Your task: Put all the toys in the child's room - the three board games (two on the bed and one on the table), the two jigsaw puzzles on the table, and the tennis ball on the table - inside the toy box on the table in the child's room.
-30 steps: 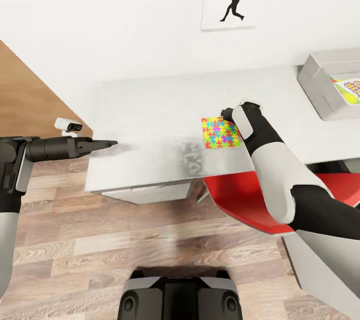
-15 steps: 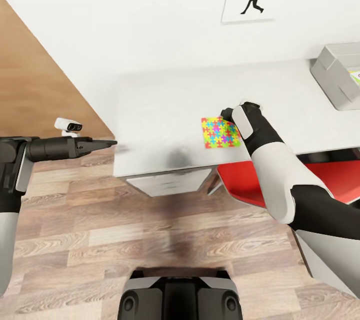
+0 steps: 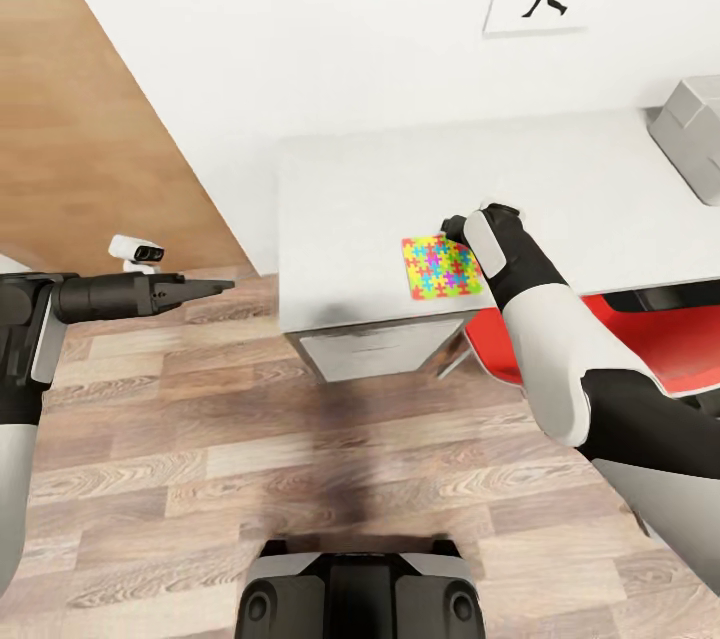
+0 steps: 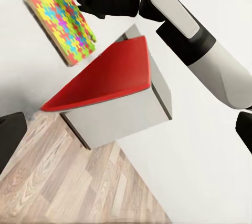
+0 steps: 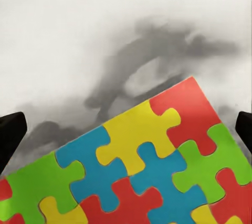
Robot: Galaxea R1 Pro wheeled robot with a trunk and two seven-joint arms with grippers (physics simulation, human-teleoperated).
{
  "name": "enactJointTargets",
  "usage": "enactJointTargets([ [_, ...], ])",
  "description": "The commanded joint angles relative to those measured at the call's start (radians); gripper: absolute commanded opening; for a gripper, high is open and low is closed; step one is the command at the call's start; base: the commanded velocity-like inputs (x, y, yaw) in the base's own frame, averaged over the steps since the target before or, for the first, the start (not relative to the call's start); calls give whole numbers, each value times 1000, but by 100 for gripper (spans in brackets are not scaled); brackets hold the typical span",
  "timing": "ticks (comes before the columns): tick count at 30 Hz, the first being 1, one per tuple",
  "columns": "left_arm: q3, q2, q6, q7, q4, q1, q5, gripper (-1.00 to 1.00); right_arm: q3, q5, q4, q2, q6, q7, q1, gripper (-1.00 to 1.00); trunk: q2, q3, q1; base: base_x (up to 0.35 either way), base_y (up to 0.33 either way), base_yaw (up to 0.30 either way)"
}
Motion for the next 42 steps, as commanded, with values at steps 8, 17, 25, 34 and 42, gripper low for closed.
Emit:
enactJointTargets([
  [8,0,1,11,-4,0,0,0,100,-3,-11,0,1,1,-8,-1,100,-2,-1,0,-93,279,0],
  [17,-1,1,11,-4,0,0,0,100,-3,-11,0,0,2,-8,-1,100,-2,-1,0,-80,283,0],
  [25,-1,1,11,-4,0,0,0,100,-3,-11,0,0,1,-8,-1,100,-2,-1,0,-23,236,0],
  [34,-2,0,11,-4,0,0,0,100,-3,-11,1,0,0,-8,0,100,-2,-1,0,-1,23,0],
  [42,-3,0,11,-4,0,0,0,100,-3,-9,-8,2,3,-10,-2,100,-2,-1,0,0,0,0],
])
